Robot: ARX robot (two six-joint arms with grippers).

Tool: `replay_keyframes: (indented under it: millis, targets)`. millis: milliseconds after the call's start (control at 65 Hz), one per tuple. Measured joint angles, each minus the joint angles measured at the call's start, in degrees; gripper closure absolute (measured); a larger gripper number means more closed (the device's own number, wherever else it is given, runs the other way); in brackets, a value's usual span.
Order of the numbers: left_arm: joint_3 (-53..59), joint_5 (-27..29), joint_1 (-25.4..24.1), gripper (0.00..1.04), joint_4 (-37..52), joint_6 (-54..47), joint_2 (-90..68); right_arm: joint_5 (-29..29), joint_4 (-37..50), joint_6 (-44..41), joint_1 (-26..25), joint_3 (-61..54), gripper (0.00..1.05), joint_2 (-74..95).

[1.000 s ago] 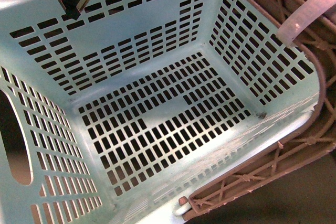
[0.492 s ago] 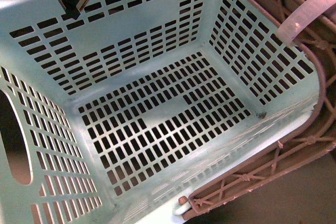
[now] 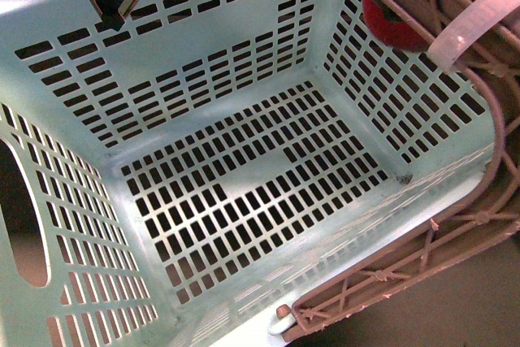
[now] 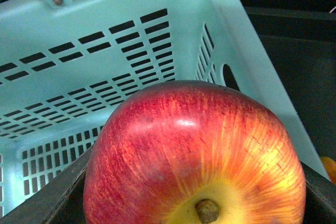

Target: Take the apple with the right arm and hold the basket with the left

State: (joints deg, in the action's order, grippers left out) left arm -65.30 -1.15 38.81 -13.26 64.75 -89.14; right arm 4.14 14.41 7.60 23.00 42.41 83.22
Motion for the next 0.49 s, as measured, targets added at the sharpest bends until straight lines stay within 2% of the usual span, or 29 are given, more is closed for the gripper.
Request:
replay_keyframes:
  millis: [262,492]
  targets:
    - [0.0,-0.1,0.0,0.90,-0.2,-0.1,-0.2,2.9,-0.4,2.4,-2.9,-0.1,0.09,-4.4]
    - [0.0,0.3,0.0,0.90,-0.3,-0.3,-0.1,9.9,-0.3,2.2,-9.8,-4.7,0.09,-15.5]
